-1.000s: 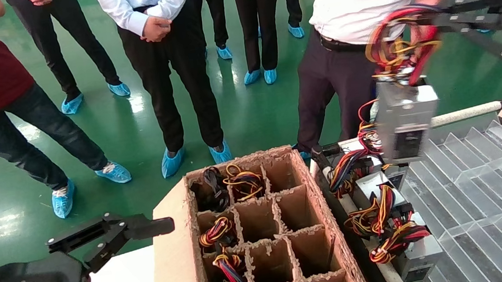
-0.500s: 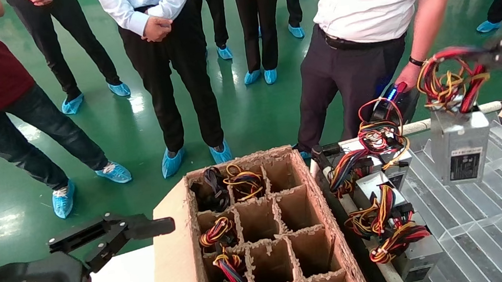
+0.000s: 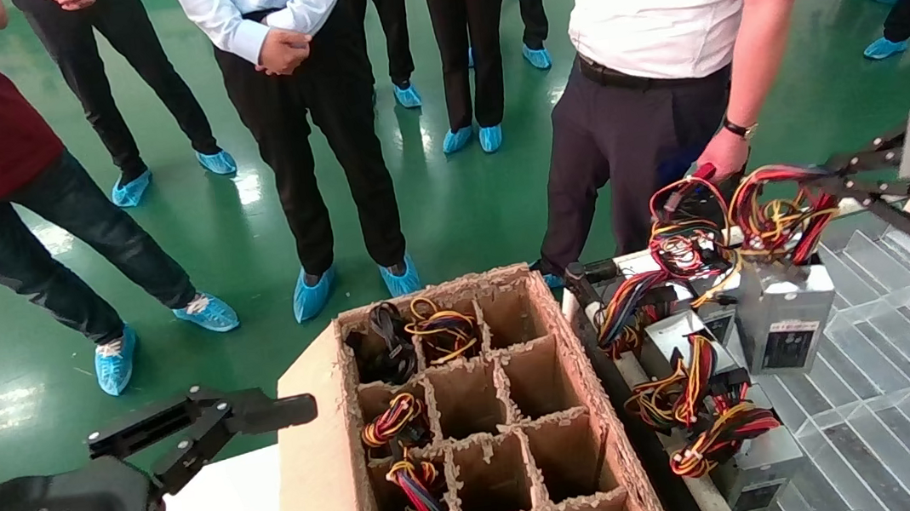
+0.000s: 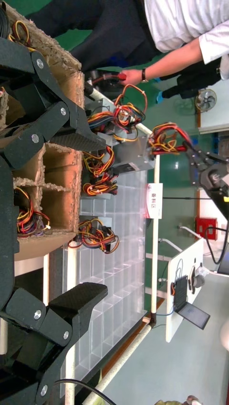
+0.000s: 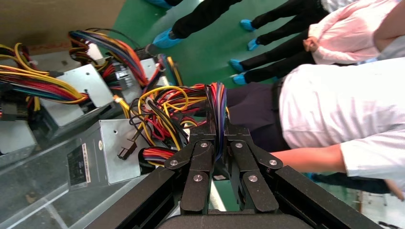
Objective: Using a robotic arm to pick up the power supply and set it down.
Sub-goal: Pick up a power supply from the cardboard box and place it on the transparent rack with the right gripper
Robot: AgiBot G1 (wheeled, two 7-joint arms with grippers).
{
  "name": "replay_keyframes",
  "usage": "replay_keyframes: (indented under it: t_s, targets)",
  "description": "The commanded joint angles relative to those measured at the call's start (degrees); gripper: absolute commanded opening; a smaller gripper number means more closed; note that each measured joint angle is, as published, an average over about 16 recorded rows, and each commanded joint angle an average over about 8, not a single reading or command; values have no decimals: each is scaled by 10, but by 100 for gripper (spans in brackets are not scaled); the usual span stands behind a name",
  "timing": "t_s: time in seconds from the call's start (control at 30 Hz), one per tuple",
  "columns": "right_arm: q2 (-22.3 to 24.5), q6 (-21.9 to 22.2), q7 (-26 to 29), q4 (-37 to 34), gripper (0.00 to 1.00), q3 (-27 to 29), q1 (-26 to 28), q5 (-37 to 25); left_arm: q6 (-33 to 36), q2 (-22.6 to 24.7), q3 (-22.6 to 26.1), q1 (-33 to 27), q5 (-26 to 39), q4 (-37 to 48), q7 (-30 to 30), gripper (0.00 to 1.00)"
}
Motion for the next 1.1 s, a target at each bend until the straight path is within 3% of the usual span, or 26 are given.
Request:
replay_keyframes:
  t_s: [0.03, 0.7, 1.1]
  targets:
    - [-6, -2, -4, -7, 0, -4, -1, -2, 0, 0, 0, 0, 0, 0, 0, 100]
    - [-55, 8, -23, -78, 0, -20, -28, 3, 0, 0, 0, 0, 0, 0, 0, 100]
    - [-60, 26, -62, -142, 0, 0, -47, 43, 0, 0, 0, 0, 0, 0, 0, 100]
